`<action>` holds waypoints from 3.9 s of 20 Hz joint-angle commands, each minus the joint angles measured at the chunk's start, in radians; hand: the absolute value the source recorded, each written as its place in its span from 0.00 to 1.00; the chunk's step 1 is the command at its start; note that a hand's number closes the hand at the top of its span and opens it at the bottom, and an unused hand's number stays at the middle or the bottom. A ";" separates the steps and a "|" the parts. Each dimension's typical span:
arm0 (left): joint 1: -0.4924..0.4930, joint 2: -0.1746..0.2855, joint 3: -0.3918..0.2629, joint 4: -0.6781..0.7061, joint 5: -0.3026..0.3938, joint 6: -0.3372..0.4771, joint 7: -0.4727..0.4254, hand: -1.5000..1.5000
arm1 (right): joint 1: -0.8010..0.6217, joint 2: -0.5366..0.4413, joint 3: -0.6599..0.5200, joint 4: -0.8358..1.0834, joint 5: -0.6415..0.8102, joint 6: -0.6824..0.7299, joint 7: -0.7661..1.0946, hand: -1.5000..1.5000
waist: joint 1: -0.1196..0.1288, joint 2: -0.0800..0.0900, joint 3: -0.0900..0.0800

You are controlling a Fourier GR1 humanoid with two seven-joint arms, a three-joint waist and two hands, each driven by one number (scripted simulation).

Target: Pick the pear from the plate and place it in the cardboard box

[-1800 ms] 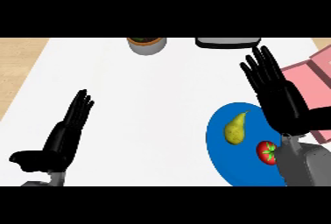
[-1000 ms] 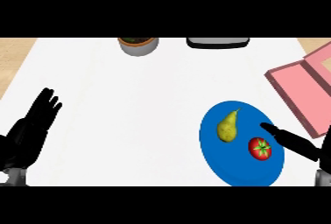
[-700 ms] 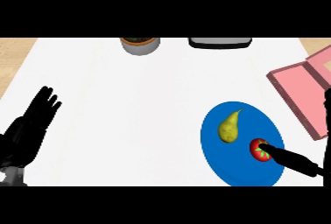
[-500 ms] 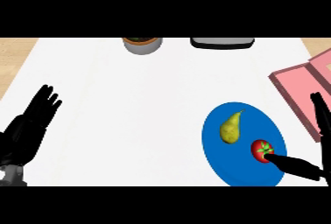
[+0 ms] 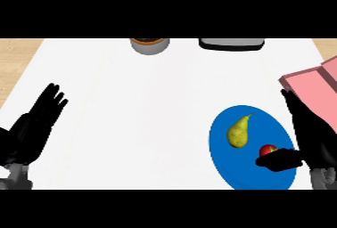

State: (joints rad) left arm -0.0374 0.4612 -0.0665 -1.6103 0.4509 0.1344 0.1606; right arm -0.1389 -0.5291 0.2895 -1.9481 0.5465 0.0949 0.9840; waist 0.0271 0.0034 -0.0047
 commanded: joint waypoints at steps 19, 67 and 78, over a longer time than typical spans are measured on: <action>0.006 -0.017 0.099 0.028 -0.031 -0.068 0.002 0.50 | -0.201 0.217 0.032 0.137 -0.045 0.207 0.299 0.00 | -0.024 -0.004 0.004; -0.012 -0.164 0.208 0.010 -0.165 -0.179 0.067 0.50 | -0.165 0.402 -0.107 0.550 0.266 0.250 -0.022 0.00 | -0.026 -0.003 0.005; 0.089 -0.202 0.231 -0.092 -0.186 -0.208 0.094 0.50 | -0.162 0.400 -0.132 0.541 0.331 0.210 -0.137 1.00 | -0.023 -0.004 0.005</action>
State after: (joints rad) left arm -0.0134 0.2768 0.1585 -1.6586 0.2767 -0.0598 0.2689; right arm -0.3211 -0.1101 0.1595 -1.3768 0.8602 0.3127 0.8831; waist 0.0035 -0.0019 -0.0010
